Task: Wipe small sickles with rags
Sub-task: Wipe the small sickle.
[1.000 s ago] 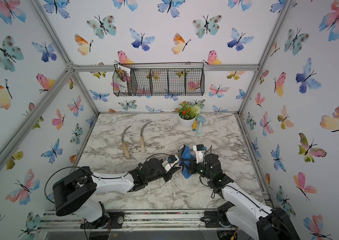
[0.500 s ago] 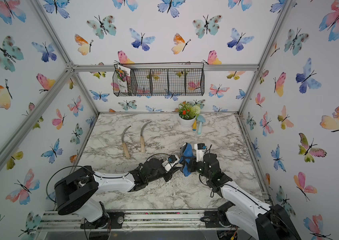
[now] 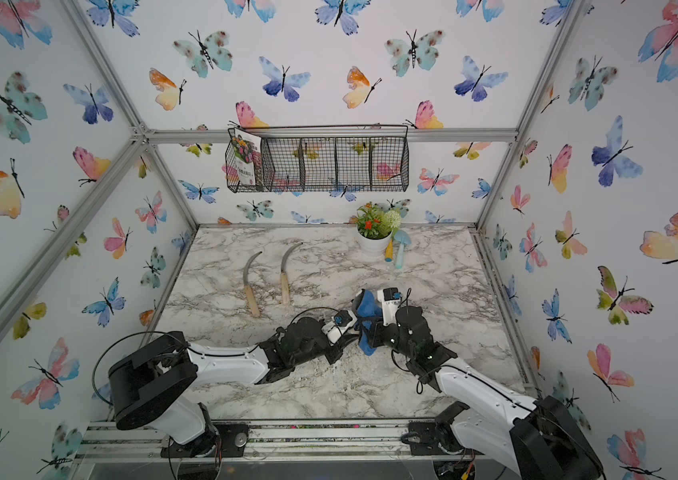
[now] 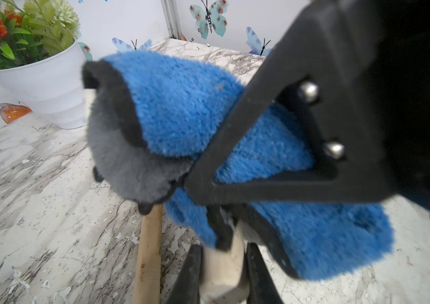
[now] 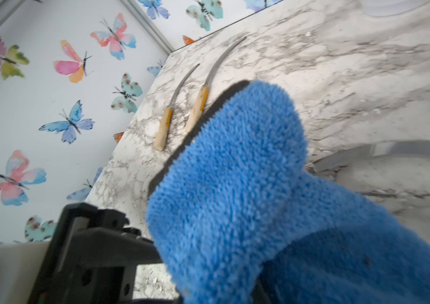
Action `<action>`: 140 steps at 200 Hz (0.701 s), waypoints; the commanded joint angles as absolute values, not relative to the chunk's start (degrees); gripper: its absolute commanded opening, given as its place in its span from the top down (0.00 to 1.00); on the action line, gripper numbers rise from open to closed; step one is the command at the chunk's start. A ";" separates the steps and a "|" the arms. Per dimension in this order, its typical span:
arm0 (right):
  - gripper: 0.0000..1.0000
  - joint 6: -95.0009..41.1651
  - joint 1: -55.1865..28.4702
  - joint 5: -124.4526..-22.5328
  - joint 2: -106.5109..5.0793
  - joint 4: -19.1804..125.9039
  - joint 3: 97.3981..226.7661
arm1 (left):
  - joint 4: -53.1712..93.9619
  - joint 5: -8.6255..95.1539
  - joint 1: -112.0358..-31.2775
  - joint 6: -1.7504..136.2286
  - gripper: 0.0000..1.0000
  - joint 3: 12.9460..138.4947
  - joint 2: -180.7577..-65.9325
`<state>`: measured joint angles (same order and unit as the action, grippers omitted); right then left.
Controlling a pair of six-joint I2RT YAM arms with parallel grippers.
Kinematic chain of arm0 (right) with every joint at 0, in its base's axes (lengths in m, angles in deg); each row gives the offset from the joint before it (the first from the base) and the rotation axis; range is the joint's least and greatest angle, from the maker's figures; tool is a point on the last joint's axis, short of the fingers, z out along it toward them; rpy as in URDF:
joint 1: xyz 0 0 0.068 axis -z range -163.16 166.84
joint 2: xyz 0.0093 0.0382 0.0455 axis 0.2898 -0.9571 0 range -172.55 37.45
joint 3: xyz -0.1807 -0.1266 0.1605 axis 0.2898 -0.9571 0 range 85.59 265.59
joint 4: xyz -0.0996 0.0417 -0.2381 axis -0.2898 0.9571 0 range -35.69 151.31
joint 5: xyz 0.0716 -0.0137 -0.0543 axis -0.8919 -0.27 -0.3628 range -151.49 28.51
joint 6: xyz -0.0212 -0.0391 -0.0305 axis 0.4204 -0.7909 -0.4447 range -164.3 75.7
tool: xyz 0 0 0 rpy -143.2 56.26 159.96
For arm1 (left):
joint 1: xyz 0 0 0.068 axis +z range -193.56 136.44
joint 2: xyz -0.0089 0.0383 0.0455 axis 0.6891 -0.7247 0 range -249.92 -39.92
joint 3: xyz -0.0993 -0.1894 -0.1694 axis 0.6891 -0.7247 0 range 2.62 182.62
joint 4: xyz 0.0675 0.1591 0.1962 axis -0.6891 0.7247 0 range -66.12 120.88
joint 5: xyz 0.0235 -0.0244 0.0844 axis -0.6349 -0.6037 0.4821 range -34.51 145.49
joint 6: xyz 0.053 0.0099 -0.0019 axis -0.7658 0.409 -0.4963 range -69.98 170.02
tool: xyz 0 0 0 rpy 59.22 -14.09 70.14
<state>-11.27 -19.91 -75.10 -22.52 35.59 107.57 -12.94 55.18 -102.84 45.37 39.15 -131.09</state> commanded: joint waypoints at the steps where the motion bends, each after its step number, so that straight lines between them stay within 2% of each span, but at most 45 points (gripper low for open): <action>1: 0.98 -11.62 -20.86 -74.49 -21.66 35.19 106.92 | -16.05 55.47 -102.53 45.94 1.00 38.83 -128.36; 32: 0.98 -12.66 -17.38 -71.43 -21.04 36.83 105.62 | -17.17 55.59 -102.57 45.54 1.00 37.25 -127.00; 59: 0.98 -12.62 -6.44 -80.34 -21.83 34.59 103.18 | -17.61 55.55 -102.36 45.52 1.00 36.28 -125.88; 72: 0.98 -12.31 -3.84 -81.70 -22.62 33.91 102.60 | -17.22 55.49 -102.27 45.45 1.00 36.34 -125.73; 100: 0.98 -11.70 -5.33 -85.08 -24.09 34.64 105.10 | -17.26 55.53 -102.27 45.18 1.00 36.37 -125.80; 122: 0.98 -11.52 -13.98 -77.69 -23.51 37.25 108.11 | -17.89 55.95 -102.14 44.93 1.00 36.18 -125.85; 140: 0.98 -10.61 -18.56 -77.44 -24.14 35.34 109.00 | -17.43 56.31 -102.01 44.84 1.00 36.56 -126.20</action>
<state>-11.53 -12.87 -77.61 -23.67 36.16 106.43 -14.62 55.70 -102.19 45.35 35.81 -127.33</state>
